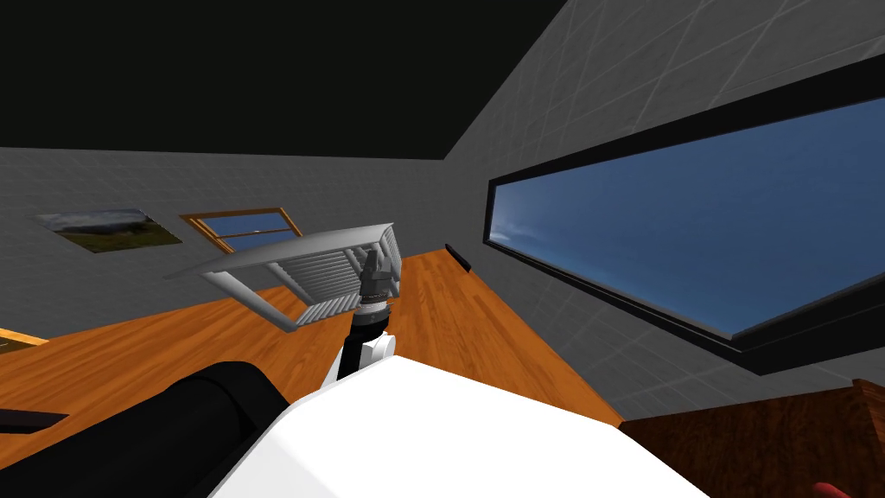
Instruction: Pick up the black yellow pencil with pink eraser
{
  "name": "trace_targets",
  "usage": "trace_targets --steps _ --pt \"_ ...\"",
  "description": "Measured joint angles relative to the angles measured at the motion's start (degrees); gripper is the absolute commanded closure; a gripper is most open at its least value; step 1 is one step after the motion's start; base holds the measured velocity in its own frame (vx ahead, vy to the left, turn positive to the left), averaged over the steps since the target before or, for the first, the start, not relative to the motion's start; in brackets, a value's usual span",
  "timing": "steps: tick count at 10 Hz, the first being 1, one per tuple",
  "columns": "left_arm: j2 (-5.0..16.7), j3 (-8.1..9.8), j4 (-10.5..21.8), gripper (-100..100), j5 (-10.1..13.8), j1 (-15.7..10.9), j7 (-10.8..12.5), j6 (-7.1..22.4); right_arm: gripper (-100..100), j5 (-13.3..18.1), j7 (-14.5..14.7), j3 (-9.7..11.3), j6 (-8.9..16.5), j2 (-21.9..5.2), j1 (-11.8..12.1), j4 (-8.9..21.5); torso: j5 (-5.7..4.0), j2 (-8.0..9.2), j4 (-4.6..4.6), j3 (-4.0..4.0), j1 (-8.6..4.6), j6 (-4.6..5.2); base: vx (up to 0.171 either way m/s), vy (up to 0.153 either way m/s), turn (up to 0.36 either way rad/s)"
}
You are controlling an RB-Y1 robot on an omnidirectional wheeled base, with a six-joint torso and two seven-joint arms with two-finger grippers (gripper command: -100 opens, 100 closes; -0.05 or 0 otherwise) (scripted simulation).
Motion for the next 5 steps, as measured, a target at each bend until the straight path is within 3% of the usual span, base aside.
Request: trace_targets --steps 4,5 --pt "0.0 0.01 0.0 0 0.0 0.02 0.0 0.0 -100 3.99 0.97 -0.81 1.04 1.51 -0.6 -1.86 -0.03 -0.51 -0.12 -0.3 -0.09 0.0 0.142 -0.011 -0.208" --pt "0.0 0.01 0.0 0 0.0 0.02 0.0 0.0 -100 4.53 1.51 -1.54 1.67 1.46 0.27 -3.1 -0.03 -0.54 -0.13 -0.32 -0.08 0.03 0.102 0.001 -0.126"
